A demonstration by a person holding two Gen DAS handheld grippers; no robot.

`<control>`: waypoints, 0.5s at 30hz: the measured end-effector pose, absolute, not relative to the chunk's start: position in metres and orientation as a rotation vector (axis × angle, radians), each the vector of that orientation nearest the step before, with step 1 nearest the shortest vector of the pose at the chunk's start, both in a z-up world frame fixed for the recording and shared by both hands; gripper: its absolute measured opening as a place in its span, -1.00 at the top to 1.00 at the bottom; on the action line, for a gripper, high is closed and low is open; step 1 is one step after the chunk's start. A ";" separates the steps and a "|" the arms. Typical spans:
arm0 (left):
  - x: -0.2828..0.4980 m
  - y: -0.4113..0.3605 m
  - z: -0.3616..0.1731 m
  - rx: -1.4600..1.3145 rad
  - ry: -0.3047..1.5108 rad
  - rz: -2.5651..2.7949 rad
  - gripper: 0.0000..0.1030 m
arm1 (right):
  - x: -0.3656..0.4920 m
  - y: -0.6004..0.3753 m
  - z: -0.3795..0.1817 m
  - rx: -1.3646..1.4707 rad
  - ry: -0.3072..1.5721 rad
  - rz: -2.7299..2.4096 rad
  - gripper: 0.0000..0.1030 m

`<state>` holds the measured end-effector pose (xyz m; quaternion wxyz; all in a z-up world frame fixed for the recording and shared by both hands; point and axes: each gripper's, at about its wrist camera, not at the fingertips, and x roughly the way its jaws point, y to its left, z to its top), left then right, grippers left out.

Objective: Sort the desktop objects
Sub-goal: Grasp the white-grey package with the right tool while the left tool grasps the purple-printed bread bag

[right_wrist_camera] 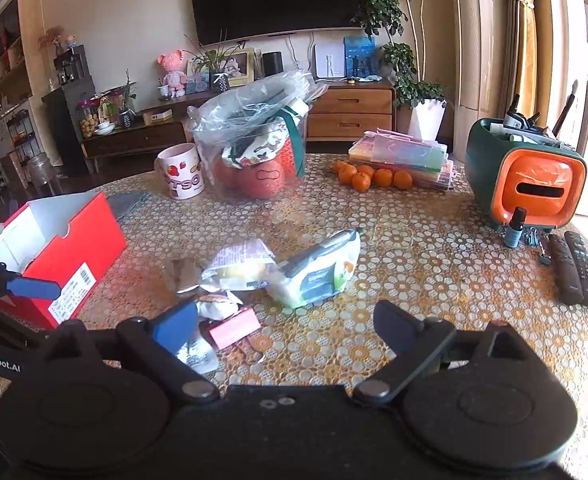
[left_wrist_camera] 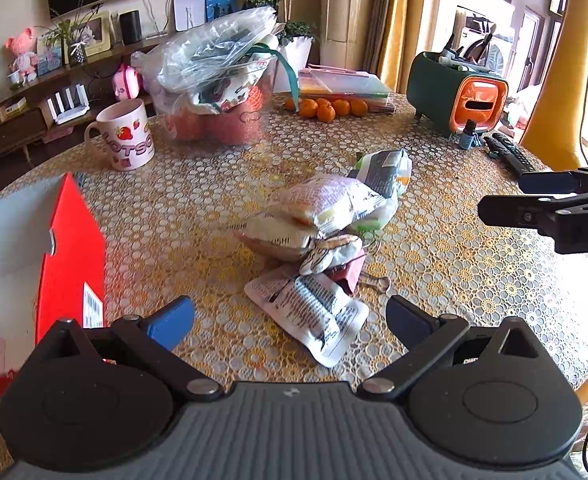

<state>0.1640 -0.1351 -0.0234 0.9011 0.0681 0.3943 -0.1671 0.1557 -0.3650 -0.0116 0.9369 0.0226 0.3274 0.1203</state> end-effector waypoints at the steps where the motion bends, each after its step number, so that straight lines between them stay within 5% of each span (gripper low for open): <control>1: 0.170 -0.140 -0.023 0.153 0.811 -0.351 -0.99 | 0.162 -0.366 -0.012 0.049 0.672 0.242 -0.82; 15: 0.258 -0.197 -0.045 0.272 0.824 -0.410 -0.98 | 0.257 -0.368 -0.034 0.121 0.783 0.169 -0.68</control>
